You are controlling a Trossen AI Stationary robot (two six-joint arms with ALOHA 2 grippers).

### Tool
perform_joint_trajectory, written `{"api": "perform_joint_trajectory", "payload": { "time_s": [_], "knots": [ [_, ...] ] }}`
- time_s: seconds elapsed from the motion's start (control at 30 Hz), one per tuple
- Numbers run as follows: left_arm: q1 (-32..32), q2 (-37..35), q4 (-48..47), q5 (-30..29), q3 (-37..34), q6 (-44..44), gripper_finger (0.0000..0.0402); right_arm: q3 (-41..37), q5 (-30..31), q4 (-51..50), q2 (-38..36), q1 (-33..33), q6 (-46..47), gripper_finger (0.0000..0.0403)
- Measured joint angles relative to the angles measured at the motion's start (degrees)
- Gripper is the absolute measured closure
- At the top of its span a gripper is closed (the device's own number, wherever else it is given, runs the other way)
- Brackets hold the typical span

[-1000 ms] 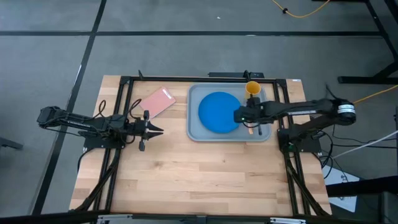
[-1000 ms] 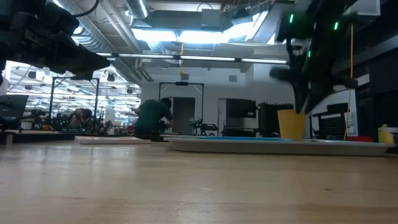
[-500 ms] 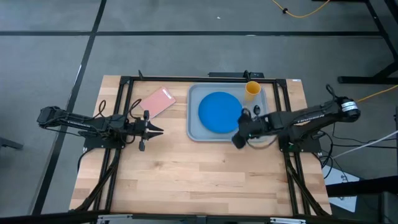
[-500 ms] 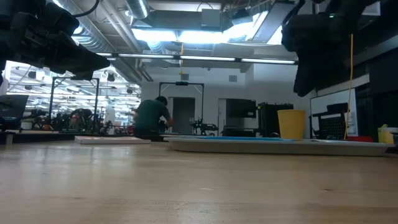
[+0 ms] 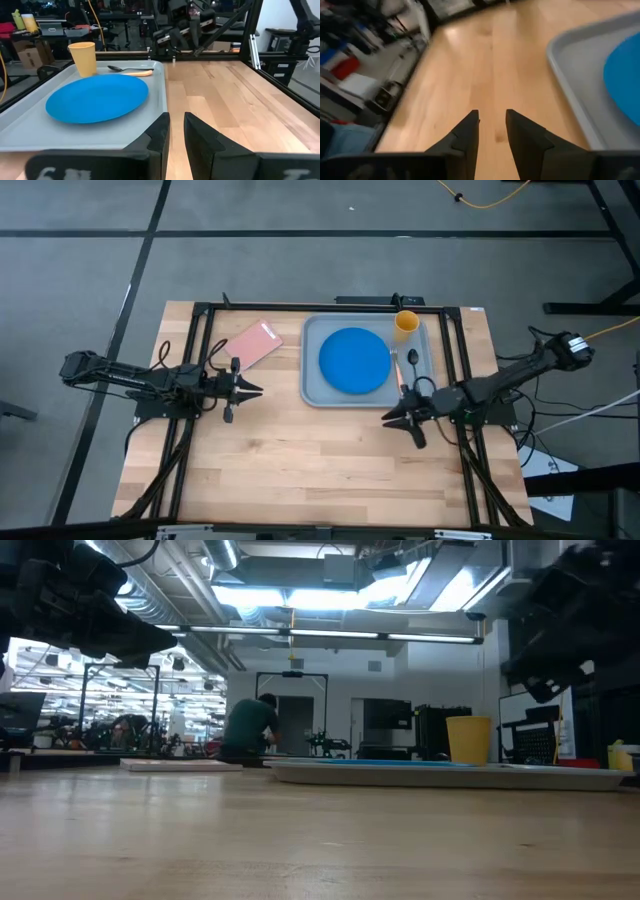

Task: Pick and place plate/cup/fork/spoon on tray
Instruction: Return to Home Position

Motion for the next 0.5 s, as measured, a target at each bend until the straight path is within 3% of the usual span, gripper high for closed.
{"api": "perform_joint_trajectory", "payload": {
  "time_s": [0.3, 0.5],
  "knots": [
    [0.02, 0.01, -0.04, 0.03, 0.00, 0.00, 0.0353, -10.40, -0.06, 5.14, -17.16, 0.11, -12.83, 0.0300],
    [0.00, -0.01, -0.05, 0.01, 0.01, 0.00, 0.0353, -10.74, -0.60, -1.98, -26.55, -1.70, -14.71, 0.0300]
  ]
}}
